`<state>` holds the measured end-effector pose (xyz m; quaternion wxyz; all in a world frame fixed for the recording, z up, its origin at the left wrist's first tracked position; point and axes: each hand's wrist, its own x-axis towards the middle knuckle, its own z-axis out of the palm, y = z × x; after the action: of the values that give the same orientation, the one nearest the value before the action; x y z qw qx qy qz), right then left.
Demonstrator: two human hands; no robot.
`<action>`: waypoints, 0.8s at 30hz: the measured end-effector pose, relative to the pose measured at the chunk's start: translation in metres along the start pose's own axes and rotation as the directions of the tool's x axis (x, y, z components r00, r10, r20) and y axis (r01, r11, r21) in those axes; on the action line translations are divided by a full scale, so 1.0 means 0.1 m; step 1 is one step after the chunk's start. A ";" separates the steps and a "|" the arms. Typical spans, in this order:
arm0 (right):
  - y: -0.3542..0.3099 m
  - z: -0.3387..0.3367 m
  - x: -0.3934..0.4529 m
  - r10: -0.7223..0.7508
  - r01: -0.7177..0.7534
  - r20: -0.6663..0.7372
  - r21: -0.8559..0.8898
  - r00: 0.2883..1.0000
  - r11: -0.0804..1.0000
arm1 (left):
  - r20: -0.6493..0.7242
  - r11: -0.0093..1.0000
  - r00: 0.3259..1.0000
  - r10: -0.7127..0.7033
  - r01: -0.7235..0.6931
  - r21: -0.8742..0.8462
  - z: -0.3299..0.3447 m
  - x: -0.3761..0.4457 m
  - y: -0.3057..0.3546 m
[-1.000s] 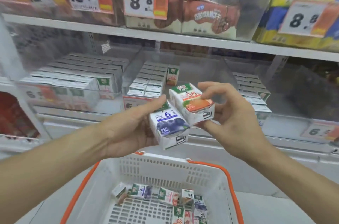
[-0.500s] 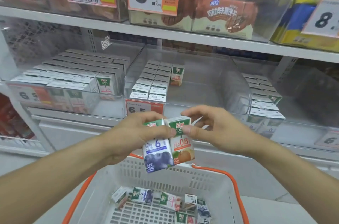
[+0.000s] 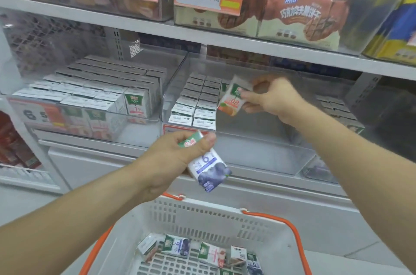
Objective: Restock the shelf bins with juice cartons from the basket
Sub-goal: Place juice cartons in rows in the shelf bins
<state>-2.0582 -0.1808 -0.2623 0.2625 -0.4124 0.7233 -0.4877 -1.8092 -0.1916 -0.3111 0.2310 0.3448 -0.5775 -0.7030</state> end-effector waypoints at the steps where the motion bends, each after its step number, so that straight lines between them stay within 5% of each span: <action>1: 0.07 0.08 0.22 0.055 -0.054 0.018 -0.056 0.998 0.997 | -0.014 1.000 1.000 -0.008 0.008 -0.018 -0.05 0.02 -0.02; 4: 0.26 0.30 0.77 0.138 -0.140 -0.024 -0.249 0.990 0.958 | -0.032 1.000 0.999 -0.021 0.020 -0.010 -0.20 0.05 -0.08; 8: 0.54 0.40 1.18 0.032 -0.091 -0.148 -0.410 0.988 0.907 | -0.055 1.000 0.998 0.003 -0.004 -0.009 -0.33 0.07 -0.09; 12: 0.40 0.37 0.99 0.047 -0.112 -0.155 -0.447 0.987 0.887 | -0.060 0.999 0.998 0.029 -0.030 -0.014 -0.32 0.05 -0.04; 14: 0.16 0.29 0.65 -0.096 0.015 -0.115 -0.559 0.989 0.829 | -0.047 0.999 0.998 0.040 -0.040 -0.007 -0.30 0.04 -0.02; 16: -0.08 0.24 0.13 -0.266 0.223 -0.016 -0.501 0.964 0.836 | 0.003 0.999 0.999 0.035 -0.035 0.007 -0.26 0.02 0.02; 18: -0.19 0.19 -0.35 -0.255 0.312 0.226 -0.269 0.940 0.911 | 0.109 0.999 0.994 0.031 -0.033 0.017 -0.20 0.00 0.06; 21: -0.23 0.11 -0.84 -0.083 0.199 0.578 -0.140 0.812 0.970 | 0.225 1.000 0.974 0.018 -0.020 0.006 -0.04 -0.06 0.10; 24: -0.18 -0.01 -1.04 -0.036 0.150 0.606 -0.138 0.795 0.979 | 0.164 0.991 0.986 0.021 -0.043 0.127 0.17 -0.15 0.09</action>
<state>-1.9981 -0.0947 -0.2475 0.4155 -0.6025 0.6225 -0.2773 -1.8126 -0.1721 -0.2976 0.1716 0.2915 -0.6444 -0.6858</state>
